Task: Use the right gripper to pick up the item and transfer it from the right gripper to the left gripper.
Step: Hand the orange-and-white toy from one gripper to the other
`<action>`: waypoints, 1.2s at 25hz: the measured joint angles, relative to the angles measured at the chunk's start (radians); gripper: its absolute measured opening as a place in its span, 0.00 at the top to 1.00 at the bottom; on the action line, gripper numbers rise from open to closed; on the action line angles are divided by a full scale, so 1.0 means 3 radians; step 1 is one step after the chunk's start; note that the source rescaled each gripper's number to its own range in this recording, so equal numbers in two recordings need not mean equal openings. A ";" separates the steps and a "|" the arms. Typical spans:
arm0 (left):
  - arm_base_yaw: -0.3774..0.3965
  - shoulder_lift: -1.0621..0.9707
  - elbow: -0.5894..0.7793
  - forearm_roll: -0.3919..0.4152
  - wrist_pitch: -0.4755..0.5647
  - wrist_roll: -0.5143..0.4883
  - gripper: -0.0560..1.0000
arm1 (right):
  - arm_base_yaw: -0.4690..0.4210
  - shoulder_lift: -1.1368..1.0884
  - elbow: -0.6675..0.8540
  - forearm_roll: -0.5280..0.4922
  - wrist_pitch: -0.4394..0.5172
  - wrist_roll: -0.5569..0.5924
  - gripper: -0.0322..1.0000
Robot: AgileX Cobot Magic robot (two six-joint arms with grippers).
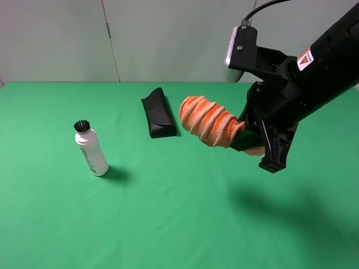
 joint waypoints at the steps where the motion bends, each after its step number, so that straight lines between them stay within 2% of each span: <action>1: 0.0000 0.0000 0.0000 0.0000 0.0000 0.0000 0.00 | 0.0000 0.0000 0.0000 0.0000 -0.0007 0.0000 0.95; 6: 0.0000 0.0000 0.0000 -0.0011 0.0000 0.0000 0.00 | 0.0000 0.0000 0.0000 0.0000 -0.0117 -0.0064 0.95; 7: 0.0000 0.0000 0.0000 -0.0049 0.0000 0.0043 0.00 | 0.0000 0.0000 0.0000 0.0000 -0.0124 -0.0090 0.95; 9: 0.0000 0.0058 -0.0024 -0.0297 -0.0003 0.0294 0.00 | 0.0000 0.0000 0.0000 0.0000 -0.0139 -0.0178 0.95; 18: -0.0080 0.1169 -0.0138 -0.1828 -0.0598 0.2183 0.00 | 0.0000 0.0000 -0.0152 0.0008 -0.0152 -0.0240 0.95; 24: -0.0256 0.1978 -0.0263 -0.2691 -0.0676 0.3797 0.00 | 0.0000 0.0000 -0.0248 0.0025 -0.0033 -0.0240 0.95; 27: -0.0397 0.2363 -0.0428 -0.2997 -0.0669 0.4428 0.00 | 0.0000 0.0000 -0.0248 0.0025 0.0025 -0.0240 0.95; 30: -0.0514 0.2731 -0.0577 -0.3120 -0.0616 0.4833 0.00 | 0.0000 0.0000 -0.0248 0.0025 0.0028 -0.0240 0.95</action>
